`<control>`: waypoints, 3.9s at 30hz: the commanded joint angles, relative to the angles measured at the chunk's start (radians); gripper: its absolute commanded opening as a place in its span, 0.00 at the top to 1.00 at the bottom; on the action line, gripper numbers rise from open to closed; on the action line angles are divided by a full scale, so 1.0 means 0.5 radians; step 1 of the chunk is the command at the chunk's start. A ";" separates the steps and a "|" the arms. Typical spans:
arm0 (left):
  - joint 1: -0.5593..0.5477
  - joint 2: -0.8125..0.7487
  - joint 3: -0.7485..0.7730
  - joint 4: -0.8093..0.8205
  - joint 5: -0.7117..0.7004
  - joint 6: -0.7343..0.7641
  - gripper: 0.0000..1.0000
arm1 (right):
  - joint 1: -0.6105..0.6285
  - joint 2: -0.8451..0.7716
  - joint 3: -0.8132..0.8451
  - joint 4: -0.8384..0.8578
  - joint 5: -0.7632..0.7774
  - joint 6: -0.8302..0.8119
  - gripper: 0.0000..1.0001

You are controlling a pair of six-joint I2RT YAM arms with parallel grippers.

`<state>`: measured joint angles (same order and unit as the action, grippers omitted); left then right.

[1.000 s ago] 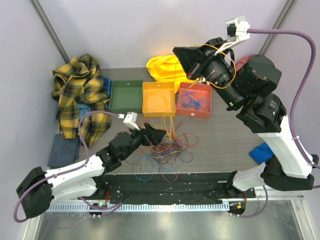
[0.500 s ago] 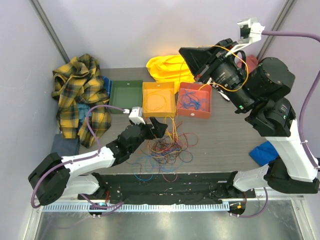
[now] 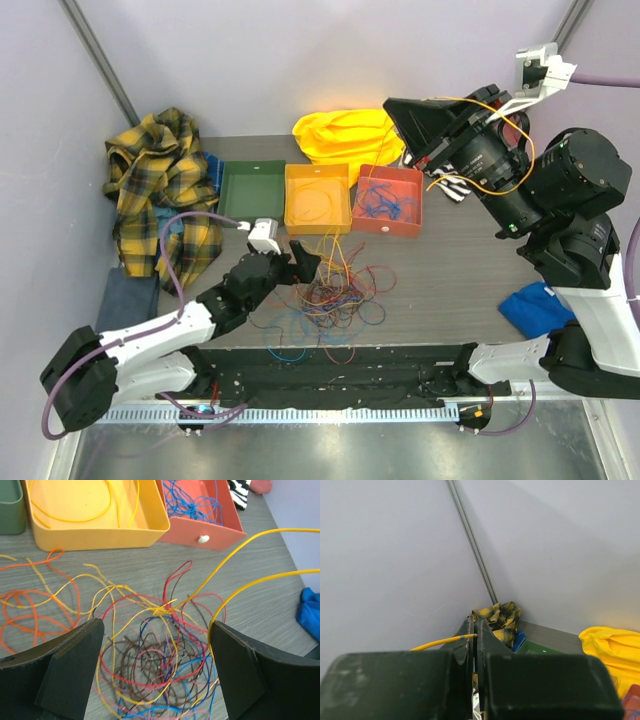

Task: Untangle the cables

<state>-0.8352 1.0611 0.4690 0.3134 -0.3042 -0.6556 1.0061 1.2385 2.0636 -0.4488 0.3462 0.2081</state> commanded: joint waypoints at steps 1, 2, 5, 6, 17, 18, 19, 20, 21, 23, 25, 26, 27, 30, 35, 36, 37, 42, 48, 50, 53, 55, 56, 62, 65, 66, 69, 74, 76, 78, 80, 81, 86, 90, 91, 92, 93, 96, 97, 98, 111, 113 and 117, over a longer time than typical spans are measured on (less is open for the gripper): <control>0.005 -0.134 -0.070 -0.020 0.041 0.114 0.11 | 0.003 -0.041 -0.050 0.075 0.007 -0.042 0.99; 0.005 -0.119 -0.055 -0.031 0.056 0.151 0.14 | 0.006 -0.050 -0.062 0.088 0.004 -0.042 0.99; 0.008 0.004 0.040 -0.172 0.059 0.151 0.33 | 0.003 -0.081 -0.108 0.112 0.007 -0.039 0.99; 0.005 0.031 0.053 -0.203 0.053 0.136 0.41 | 0.006 -0.087 -0.126 0.106 0.007 -0.036 0.99; 0.038 0.007 0.127 -0.927 -0.315 -0.161 1.00 | 0.006 -0.197 -0.231 0.112 0.087 -0.060 0.99; 0.072 -0.020 0.117 -1.025 -0.315 -0.213 1.00 | 0.006 -0.203 -0.237 0.112 0.096 -0.063 0.99; 0.093 -0.036 0.087 -1.059 -0.309 -0.296 1.00 | 0.006 -0.210 -0.237 0.118 0.096 -0.066 0.99; 0.124 -0.051 0.078 -1.108 -0.300 -0.351 1.00 | 0.006 -0.207 -0.237 0.124 0.099 -0.073 0.99; 0.200 -0.048 0.068 -1.181 -0.254 -0.400 1.00 | 0.006 -0.210 -0.231 0.131 0.099 -0.079 0.99; 0.280 -0.015 0.041 -1.234 -0.165 -0.502 1.00 | 0.003 -0.213 -0.213 0.140 0.105 -0.100 0.99; 0.394 0.083 0.034 -1.310 -0.052 -0.569 1.00 | 0.003 -0.210 -0.182 0.143 0.118 -0.106 0.99; 0.422 0.123 0.034 -1.326 -0.024 -0.585 1.00 | 0.006 -0.210 -0.167 0.146 0.115 -0.106 0.99; 0.446 0.193 0.038 -1.344 -0.002 -0.600 1.00 | 0.006 -0.210 -0.160 0.143 0.111 -0.109 0.99; 0.446 0.258 0.050 -1.332 0.062 -0.612 1.00 | 0.006 -0.207 -0.166 0.140 0.111 -0.109 0.99; 0.449 0.219 0.041 -1.259 0.133 -0.609 1.00 | 0.003 -0.194 -0.228 0.128 0.164 -0.128 0.99; 0.446 0.207 0.047 -1.262 0.145 -0.591 1.00 | 0.006 -0.182 -0.234 0.125 0.173 -0.134 0.99; 0.449 0.188 0.047 -1.256 0.154 -0.579 1.00 | 0.003 -0.176 -0.240 0.124 0.182 -0.149 0.99; 0.446 0.108 0.016 -1.256 0.222 -0.536 1.00 | 0.006 -0.084 -0.249 0.146 0.277 -0.214 0.99; 0.446 -0.048 -0.085 -1.265 0.216 -0.542 1.00 | -0.003 0.091 -0.298 0.226 0.354 -0.300 0.99; 0.449 -0.082 -0.110 -1.265 0.222 -0.545 1.00 | -0.046 0.183 -0.298 0.262 0.339 -0.294 0.99; 0.446 -0.149 -0.137 -1.256 0.237 -0.539 1.00 | -0.168 0.290 -0.277 0.299 0.247 -0.202 0.99; 0.446 -0.189 -0.156 -1.234 0.262 -0.536 1.00 | -0.281 0.348 -0.286 0.360 0.152 -0.156 0.99; 0.446 -0.205 -0.174 -1.231 0.271 -0.545 1.00 | -0.309 0.370 -0.295 0.382 0.127 -0.137 0.99; 0.443 -0.303 -0.217 -1.228 0.345 -0.573 1.00 | -0.512 0.615 -0.243 0.437 -0.011 -0.017 0.99; 0.443 -0.367 -0.248 -1.237 0.354 -0.570 1.00 | -0.573 0.726 -0.209 0.447 -0.036 0.019 0.99; 0.446 -0.379 -0.263 -1.246 0.348 -0.566 1.00 | -0.589 0.753 -0.206 0.453 -0.045 0.032 0.99; 0.446 -0.441 -0.263 -1.289 0.320 -0.563 1.00 | -0.641 0.839 -0.194 0.474 -0.085 0.068 0.99; 0.443 -0.490 -0.263 -1.323 0.296 -0.548 1.00 | -0.708 0.950 -0.188 0.505 -0.158 0.136 0.99; 0.446 -0.490 -0.263 -1.326 0.299 -0.548 1.00 | -0.739 1.005 -0.197 0.520 -0.192 0.151 0.99; 0.446 -0.481 -0.263 -1.320 0.308 -0.551 1.00 | -0.757 1.039 -0.215 0.557 -0.235 0.188 0.99; 0.446 -0.475 -0.269 -1.311 0.314 -0.557 1.00 | -0.779 1.091 -0.243 0.578 -0.272 0.216 0.99; 0.446 -0.469 -0.272 -1.311 0.311 -0.560 1.00 | -0.788 1.106 -0.249 0.597 -0.284 0.234 0.99; 0.446 -0.465 -0.291 -1.299 0.320 -0.570 1.00 | -0.791 1.211 -0.262 0.631 -0.379 0.286 0.99; 0.446 -0.465 -0.291 -1.296 0.320 -0.570 1.00 | -0.794 1.211 -0.259 0.658 -0.419 0.326 0.99; 0.446 -0.468 -0.291 -1.299 0.317 -0.570 1.00 | -0.791 1.208 -0.246 0.655 -0.422 0.335 0.99; 0.446 -0.465 -0.291 -1.293 0.320 -0.566 1.00 | -0.791 1.205 -0.243 0.652 -0.435 0.338 0.99; 0.446 -0.462 -0.291 -1.286 0.320 -0.566 1.00 | -0.794 1.202 -0.237 0.649 -0.438 0.342 0.99; 0.446 -0.447 -0.294 -1.271 0.335 -0.566 1.00 | -0.791 1.211 -0.209 0.625 -0.444 0.345 0.99; 0.446 -0.444 -0.297 -1.265 0.338 -0.569 1.00 | -0.794 1.211 -0.215 0.622 -0.447 0.345 0.99; 0.446 -0.438 -0.294 -1.265 0.345 -0.570 1.00 | -0.794 1.211 -0.222 0.621 -0.447 0.351 0.99; 0.446 -0.515 -0.315 -1.296 0.339 -0.594 1.00 | -0.794 1.382 -0.534 0.677 -0.573 0.394 0.78; 0.446 -0.527 -0.312 -1.305 0.342 -0.591 1.00 | -0.794 1.407 -0.620 0.671 -0.588 0.403 0.59; 0.446 -0.548 -0.306 -1.308 0.342 -0.591 1.00 | -0.791 1.316 -0.875 0.756 -0.533 0.409 0.44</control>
<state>-0.6136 0.8059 0.3061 -0.3428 -0.1375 -0.9428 0.6067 1.9236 1.7153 -0.1123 0.0761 0.4057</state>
